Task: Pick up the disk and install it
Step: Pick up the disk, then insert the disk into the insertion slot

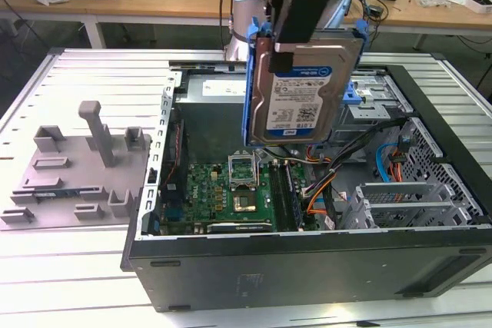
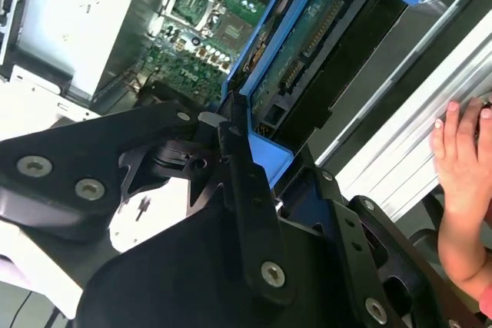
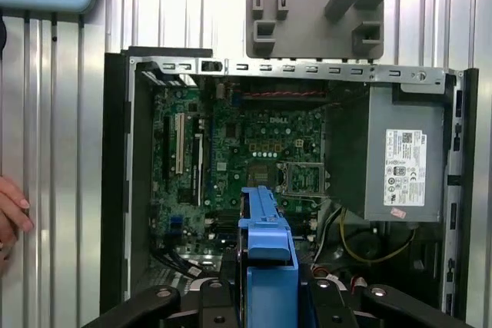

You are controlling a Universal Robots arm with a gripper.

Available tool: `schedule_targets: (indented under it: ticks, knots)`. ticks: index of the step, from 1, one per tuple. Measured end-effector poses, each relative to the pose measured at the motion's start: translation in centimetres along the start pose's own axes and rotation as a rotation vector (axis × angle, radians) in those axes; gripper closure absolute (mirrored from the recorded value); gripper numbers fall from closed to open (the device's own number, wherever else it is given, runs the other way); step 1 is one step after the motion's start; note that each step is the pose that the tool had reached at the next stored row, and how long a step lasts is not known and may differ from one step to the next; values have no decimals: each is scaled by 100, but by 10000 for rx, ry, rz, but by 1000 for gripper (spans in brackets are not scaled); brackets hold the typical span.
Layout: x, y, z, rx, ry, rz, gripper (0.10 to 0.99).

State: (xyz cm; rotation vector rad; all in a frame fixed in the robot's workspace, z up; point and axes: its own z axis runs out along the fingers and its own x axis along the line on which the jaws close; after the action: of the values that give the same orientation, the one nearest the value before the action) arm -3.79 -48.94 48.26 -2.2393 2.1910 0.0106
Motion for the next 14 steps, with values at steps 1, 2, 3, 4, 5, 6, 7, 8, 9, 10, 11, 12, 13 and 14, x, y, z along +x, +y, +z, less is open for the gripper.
schedule_targets:
  ticks: [1, 2, 3, 4, 5, 6, 7, 8, 9, 10, 11, 12, 13, 14]
  knots:
    - [18, -19, 1, 0, 0, 0, 718]
    - [35, -42, 2, -1, -1, 1, 718]
    - [45, -65, 3, -4, -1, 0, 718]
    - [51, -82, 3, -11, -1, -1, 718]
    - [54, -95, 4, -23, -2, 4, 718]
    - [54, -94, 3, -24, -1, 5, 718]
    - [54, -94, 2, -25, 0, 5, 718]
    - [55, -94, 3, -25, 0, 5, 718]
    - [55, -95, 3, -26, 0, 5, 718]
    - [55, -95, 3, -27, -1, 5, 718]
    - [55, -95, 3, -27, -1, 5, 718]
    - [55, -96, 3, -27, -1, 4, 718]
    - [55, -96, 3, -27, -1, 5, 718]
    - [55, -96, 3, -27, -1, 5, 718]
